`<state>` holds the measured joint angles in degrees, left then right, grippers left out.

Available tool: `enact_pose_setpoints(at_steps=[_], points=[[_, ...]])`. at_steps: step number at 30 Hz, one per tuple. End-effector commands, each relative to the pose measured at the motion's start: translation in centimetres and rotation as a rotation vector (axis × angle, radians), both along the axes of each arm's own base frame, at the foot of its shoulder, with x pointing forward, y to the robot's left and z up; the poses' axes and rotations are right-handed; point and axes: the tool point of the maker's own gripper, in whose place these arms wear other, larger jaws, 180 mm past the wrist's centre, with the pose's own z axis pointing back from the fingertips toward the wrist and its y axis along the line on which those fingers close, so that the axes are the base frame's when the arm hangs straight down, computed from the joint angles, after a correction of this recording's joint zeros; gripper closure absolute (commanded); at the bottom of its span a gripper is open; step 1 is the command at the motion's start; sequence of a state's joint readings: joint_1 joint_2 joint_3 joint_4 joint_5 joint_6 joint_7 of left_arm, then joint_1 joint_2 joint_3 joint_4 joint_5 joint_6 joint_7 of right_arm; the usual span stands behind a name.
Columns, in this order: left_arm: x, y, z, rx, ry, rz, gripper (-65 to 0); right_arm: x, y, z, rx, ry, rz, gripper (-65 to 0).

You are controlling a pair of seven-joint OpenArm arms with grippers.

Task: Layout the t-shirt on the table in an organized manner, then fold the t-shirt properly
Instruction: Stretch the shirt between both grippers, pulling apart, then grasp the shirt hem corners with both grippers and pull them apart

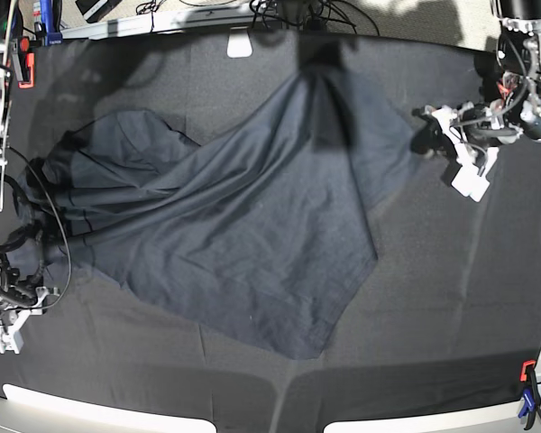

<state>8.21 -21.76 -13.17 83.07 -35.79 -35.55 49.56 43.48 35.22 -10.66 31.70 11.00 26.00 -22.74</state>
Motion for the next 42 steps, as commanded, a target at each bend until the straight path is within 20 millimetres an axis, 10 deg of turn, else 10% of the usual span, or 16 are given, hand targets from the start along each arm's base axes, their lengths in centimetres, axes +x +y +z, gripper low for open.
enact_pose_setpoints(at_steps=[1, 17, 34, 39, 42], points=[[1.0, 1.9, 0.9, 0.044, -0.032, 0.045, 0.0, 1.3, -0.7, 2.8, -0.004, -0.068, 0.0, -24.6], [-4.9, 16.4, -1.1, 0.404, 0.082, 0.516, 0.0, 1.9, 1.0, 2.6, 0.033, -0.083, 0.024, -23.7], [-11.8, 14.9, 1.4, -0.006, 0.004, 0.515, 0.0, 3.5, 6.7, 1.2, 0.108, -0.088, 0.114, -23.7], [-11.0, 13.9, 2.6, -0.106, -0.019, 0.514, -23.0, 3.5, 7.7, 1.0, 0.122, -0.079, 0.147, -23.7], [-10.5, 13.8, 3.4, -0.09, -0.042, 0.493, -23.7, 3.4, 7.5, 1.0, 0.12, -0.075, 0.145, -23.7]])
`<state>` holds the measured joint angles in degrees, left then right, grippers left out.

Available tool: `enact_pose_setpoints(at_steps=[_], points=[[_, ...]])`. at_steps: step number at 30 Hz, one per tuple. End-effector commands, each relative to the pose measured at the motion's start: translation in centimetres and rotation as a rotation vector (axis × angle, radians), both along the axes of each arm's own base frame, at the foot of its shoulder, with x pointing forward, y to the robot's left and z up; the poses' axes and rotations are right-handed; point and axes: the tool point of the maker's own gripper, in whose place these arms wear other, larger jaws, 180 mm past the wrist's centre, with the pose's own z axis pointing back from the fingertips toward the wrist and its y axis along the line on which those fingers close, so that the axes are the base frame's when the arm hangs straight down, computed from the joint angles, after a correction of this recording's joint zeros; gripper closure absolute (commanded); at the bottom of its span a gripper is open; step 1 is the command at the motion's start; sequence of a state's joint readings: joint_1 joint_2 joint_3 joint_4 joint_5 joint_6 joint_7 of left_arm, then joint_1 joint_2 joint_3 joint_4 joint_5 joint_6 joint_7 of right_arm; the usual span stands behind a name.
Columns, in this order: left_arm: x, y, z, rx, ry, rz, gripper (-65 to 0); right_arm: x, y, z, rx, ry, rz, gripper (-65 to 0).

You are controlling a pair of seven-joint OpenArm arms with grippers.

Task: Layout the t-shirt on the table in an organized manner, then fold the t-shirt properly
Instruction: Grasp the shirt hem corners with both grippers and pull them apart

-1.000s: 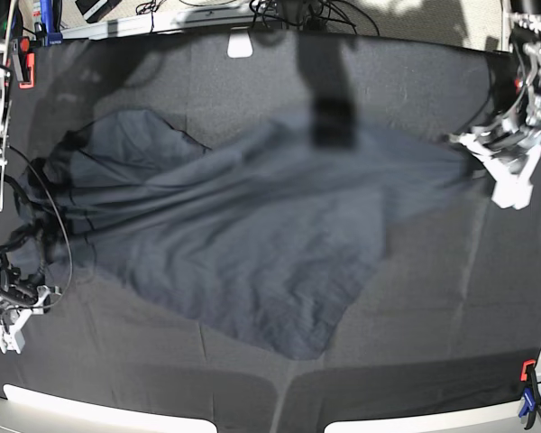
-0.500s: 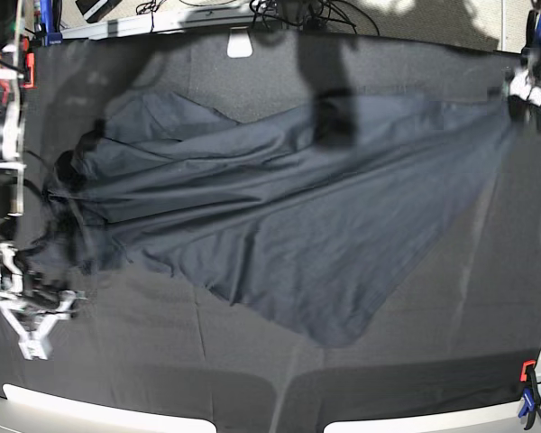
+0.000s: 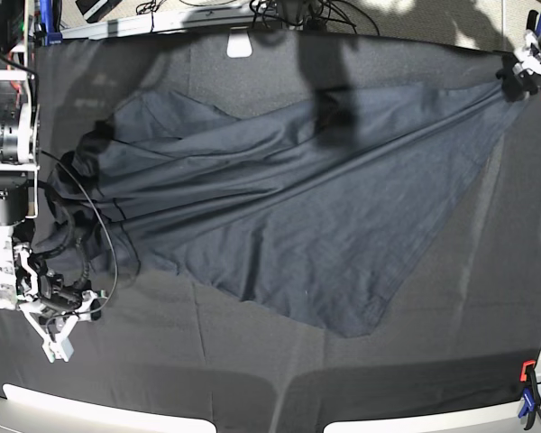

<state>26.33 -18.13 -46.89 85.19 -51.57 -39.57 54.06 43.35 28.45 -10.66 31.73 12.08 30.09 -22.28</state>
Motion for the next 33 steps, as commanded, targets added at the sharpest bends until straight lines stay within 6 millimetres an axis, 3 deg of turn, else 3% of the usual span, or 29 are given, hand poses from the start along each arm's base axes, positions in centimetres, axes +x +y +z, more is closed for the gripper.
enact_pose_setpoints(at_steps=[1, 6, 9, 13, 18, 23, 33], points=[[1.2, 0.7, 2.1, 0.037, -0.066, -0.02, -23.7, 1.6, -0.6, 2.9, 0.001, -0.073, -0.007, -23.7], [4.8, 0.2, 7.4, 0.142, -0.237, -0.088, -23.7, 1.6, -0.5, 2.9, 0.008, -0.073, -0.008, -23.7], [7.8, -0.6, 10.1, 0.17, -0.345, -0.117, -23.7, 1.4, 0.7, 3.0, 0.076, -0.058, 0.023, -23.7], [12.0, -3.4, 10.9, 0.181, -0.401, -0.207, -23.7, 0.8, 3.9, 3.8, 0.148, -0.019, 0.159, -23.7], [18.5, -8.9, 12.0, 0.196, -0.469, -0.309, -23.7, 0.4, 4.7, 4.6, 0.153, 0.018, 0.182, -23.7], [24.4, -12.2, 10.9, 0.216, -0.455, -0.363, -23.7, 0.0, 4.6, 4.2, 0.141, 0.049, 0.184, -23.7], [34.5, -15.5, 7.0, 0.071, -0.373, -0.329, -23.7, -1.2, 4.9, 2.1, 0.156, 0.07, 0.183, -23.7]])
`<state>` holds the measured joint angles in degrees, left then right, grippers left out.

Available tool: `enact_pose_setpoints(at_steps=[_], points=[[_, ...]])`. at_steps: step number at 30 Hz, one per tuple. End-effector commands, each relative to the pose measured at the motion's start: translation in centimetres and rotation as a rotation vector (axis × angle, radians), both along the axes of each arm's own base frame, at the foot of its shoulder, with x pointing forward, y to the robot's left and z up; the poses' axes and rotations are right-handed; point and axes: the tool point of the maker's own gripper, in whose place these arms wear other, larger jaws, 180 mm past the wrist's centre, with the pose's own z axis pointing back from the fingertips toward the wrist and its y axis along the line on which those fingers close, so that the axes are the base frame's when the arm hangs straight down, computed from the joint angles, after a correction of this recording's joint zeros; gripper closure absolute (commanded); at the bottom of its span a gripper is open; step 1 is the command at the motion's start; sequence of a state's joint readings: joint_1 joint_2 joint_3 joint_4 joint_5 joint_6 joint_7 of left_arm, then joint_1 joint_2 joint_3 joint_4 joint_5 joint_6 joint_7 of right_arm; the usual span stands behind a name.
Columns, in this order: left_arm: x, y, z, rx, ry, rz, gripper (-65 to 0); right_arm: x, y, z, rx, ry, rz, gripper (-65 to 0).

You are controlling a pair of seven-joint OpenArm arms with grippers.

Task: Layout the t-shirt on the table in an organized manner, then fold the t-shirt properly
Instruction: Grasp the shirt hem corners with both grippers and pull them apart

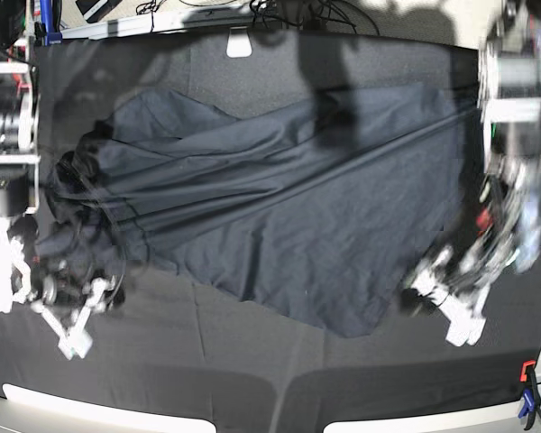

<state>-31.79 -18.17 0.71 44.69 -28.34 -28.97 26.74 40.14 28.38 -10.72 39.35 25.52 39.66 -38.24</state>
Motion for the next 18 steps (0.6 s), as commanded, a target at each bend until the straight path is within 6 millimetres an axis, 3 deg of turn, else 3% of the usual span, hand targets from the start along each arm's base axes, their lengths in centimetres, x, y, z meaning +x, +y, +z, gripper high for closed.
enact_pose_setpoints(at_steps=[1, 5, 8, 16, 18], points=[[1.9, -0.3, 1.9, -0.005, -0.058, 0.0, -23.7, 1.6, -0.5, 2.6, 0.009, -0.076, -0.005, -23.7], [4.0, -1.7, 0.5, 0.025, -0.071, 0.013, -23.6, 1.0, -0.5, 1.8, 0.008, -0.058, -0.005, -23.7], [4.8, -1.6, -1.0, 0.068, -0.073, 0.081, -23.6, 0.6, -0.5, 1.2, 0.007, -0.042, -0.004, -23.7], [3.4, -2.2, -4.2, 0.178, -0.012, 0.051, -23.0, 0.2, -0.4, 0.8, 0.016, -0.031, -0.006, -23.7], [2.9, -3.8, -4.0, 0.128, -0.007, -0.024, -23.0, 0.3, -0.1, 1.0, 0.04, -0.038, -0.009, -23.7]])
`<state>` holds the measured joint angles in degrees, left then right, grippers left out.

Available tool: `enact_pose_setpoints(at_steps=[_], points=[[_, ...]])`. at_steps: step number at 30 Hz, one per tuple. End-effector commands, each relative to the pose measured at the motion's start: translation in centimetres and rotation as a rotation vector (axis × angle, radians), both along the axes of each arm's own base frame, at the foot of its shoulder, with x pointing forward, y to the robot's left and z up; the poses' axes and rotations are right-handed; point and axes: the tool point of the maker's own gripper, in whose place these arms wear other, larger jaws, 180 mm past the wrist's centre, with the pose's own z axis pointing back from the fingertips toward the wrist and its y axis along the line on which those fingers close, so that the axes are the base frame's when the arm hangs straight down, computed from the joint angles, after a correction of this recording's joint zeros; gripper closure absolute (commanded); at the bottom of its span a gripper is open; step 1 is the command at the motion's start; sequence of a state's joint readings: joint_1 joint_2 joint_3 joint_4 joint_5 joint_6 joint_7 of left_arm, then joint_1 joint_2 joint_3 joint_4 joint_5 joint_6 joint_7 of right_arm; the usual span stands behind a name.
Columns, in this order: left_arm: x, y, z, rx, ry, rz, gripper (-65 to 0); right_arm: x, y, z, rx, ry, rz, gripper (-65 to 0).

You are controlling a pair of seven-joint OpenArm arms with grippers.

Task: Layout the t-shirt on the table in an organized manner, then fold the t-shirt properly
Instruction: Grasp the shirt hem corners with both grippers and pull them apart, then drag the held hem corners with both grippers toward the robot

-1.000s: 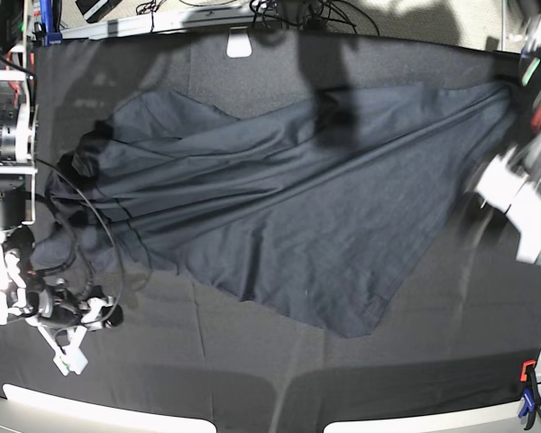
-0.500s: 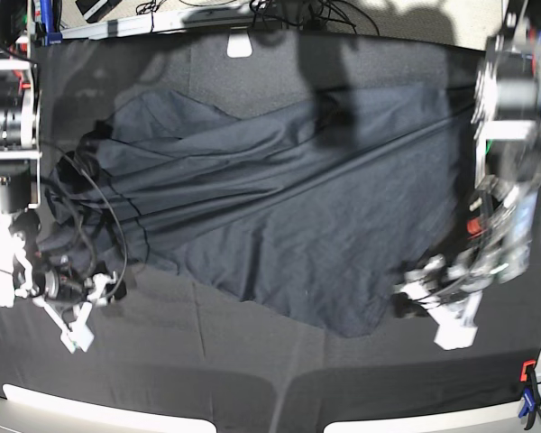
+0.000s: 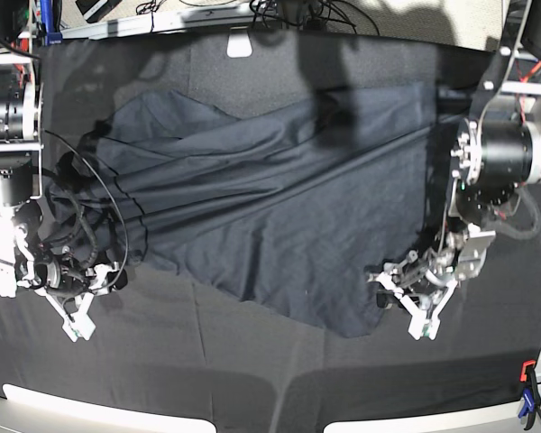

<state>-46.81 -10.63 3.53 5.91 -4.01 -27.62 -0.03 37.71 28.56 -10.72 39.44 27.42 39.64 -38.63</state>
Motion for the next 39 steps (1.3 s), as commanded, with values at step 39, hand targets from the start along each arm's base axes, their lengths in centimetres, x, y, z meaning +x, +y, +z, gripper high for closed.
enact_pose_setpoints(at_steps=[39], points=[[4.6, 18.7, 9.3, 0.233, -0.289, 0.441, -23.2, 1.6, -0.3, 2.6, 0.018, -0.062, -0.003, -23.7]])
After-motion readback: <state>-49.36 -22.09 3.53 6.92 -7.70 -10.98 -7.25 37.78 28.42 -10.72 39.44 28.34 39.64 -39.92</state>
